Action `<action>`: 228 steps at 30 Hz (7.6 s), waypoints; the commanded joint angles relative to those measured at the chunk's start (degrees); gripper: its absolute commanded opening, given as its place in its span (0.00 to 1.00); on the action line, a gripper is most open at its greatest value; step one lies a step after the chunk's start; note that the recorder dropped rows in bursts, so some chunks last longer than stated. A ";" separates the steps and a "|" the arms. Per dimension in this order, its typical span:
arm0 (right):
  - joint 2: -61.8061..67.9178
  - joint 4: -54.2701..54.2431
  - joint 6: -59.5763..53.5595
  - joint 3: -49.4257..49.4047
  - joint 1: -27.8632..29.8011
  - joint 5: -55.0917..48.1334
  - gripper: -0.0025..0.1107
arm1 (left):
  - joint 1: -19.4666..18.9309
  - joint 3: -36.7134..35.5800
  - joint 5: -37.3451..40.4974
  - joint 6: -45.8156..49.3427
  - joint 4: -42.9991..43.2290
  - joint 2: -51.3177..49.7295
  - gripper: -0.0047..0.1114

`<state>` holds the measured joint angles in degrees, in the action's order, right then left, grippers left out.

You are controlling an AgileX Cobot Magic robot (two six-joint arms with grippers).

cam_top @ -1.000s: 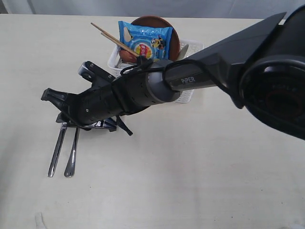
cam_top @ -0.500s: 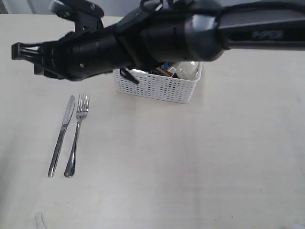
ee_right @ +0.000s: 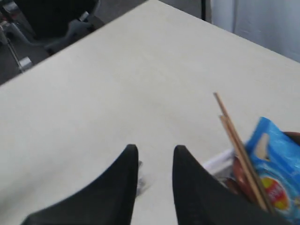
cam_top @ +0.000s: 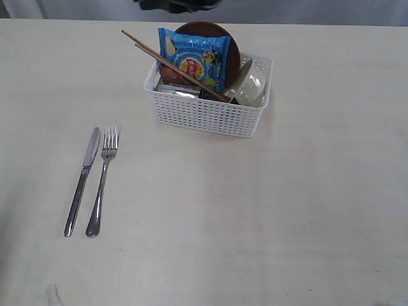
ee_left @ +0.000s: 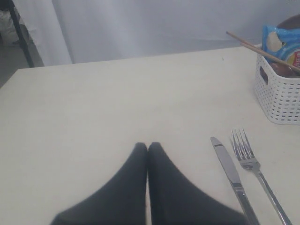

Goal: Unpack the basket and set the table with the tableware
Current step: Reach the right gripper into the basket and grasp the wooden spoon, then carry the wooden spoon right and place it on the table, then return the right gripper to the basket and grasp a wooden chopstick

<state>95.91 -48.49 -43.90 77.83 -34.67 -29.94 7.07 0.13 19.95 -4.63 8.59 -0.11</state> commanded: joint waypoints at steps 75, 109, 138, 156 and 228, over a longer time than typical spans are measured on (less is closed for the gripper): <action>22.32 14.11 -1.93 20.73 3.73 -2.06 0.02 | 0.29 -0.13 -0.03 -0.13 0.13 0.11 0.04; 14.62 23.19 5.16 31.60 11.74 -13.76 0.02 | 0.29 -0.13 -0.03 -0.13 0.13 0.11 0.04; 20.52 28.54 35.10 -1.80 37.04 -21.67 0.02 | 0.29 -0.13 -0.03 -0.13 -0.31 0.11 0.04; 24.67 29.70 34.95 -3.27 35.13 -16.85 0.40 | 0.29 -0.13 -0.03 -0.13 -0.10 0.11 0.04; 21.42 14.12 -15.50 9.65 -2.74 0.05 0.52 | 0.29 -0.13 -0.03 -0.13 -0.10 0.11 0.04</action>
<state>116.29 -32.20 -58.42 87.12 -37.75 -30.61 7.07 0.13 19.95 -4.63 8.59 -0.11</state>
